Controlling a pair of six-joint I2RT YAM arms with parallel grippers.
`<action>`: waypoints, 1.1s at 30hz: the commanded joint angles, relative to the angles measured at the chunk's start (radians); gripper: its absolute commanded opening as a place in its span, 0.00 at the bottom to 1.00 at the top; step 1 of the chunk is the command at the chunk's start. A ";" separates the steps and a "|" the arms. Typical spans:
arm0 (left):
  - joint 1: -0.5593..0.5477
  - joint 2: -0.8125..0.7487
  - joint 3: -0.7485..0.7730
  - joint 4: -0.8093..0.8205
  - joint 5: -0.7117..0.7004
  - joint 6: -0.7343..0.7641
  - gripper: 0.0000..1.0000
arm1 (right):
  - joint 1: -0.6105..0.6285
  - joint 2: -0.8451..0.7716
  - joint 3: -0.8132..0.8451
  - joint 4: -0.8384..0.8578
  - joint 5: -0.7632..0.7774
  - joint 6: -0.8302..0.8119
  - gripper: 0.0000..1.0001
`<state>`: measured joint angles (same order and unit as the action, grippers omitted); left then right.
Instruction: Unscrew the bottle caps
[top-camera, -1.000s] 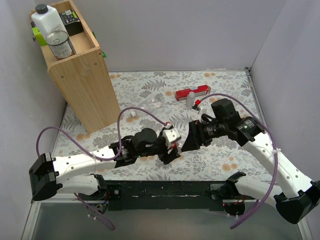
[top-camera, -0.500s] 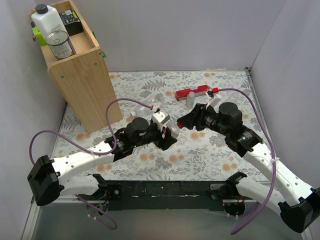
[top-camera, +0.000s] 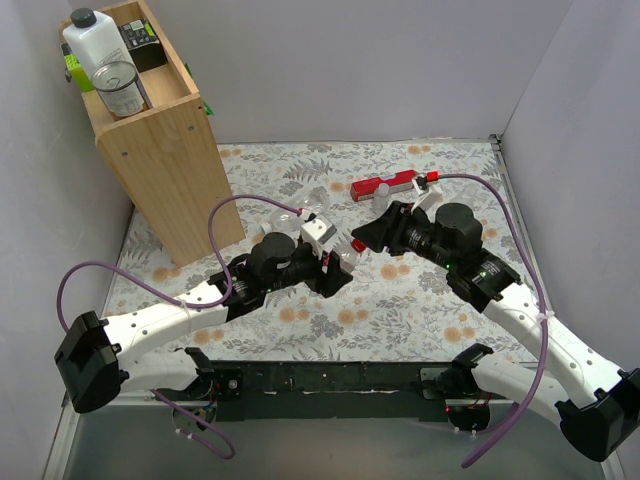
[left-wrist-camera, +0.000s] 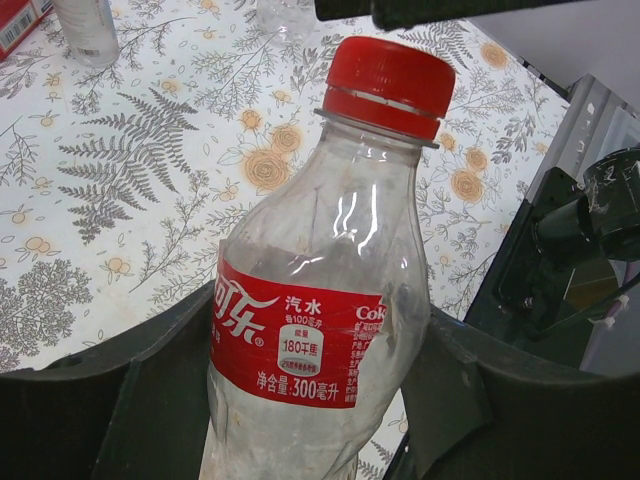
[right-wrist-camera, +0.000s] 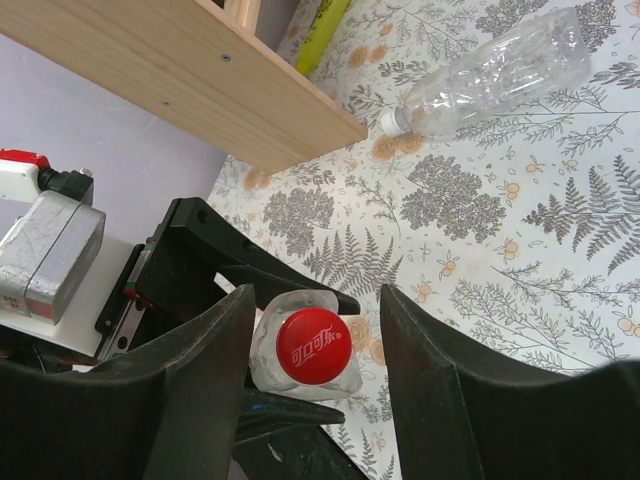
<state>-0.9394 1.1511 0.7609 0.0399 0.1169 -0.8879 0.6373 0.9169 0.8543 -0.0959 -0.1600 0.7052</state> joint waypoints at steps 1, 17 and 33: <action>0.008 -0.025 -0.005 0.032 -0.008 -0.011 0.25 | 0.013 -0.020 -0.011 0.067 -0.018 0.020 0.61; 0.013 -0.041 -0.006 0.034 -0.022 -0.014 0.25 | 0.051 0.003 -0.026 0.071 -0.009 0.033 0.37; 0.111 -0.054 -0.031 0.147 0.320 -0.054 0.26 | 0.055 -0.012 -0.066 0.209 -0.133 -0.050 0.01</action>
<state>-0.8661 1.1366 0.7349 0.0814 0.2588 -0.9169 0.6765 0.9226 0.7952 0.0181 -0.1978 0.7044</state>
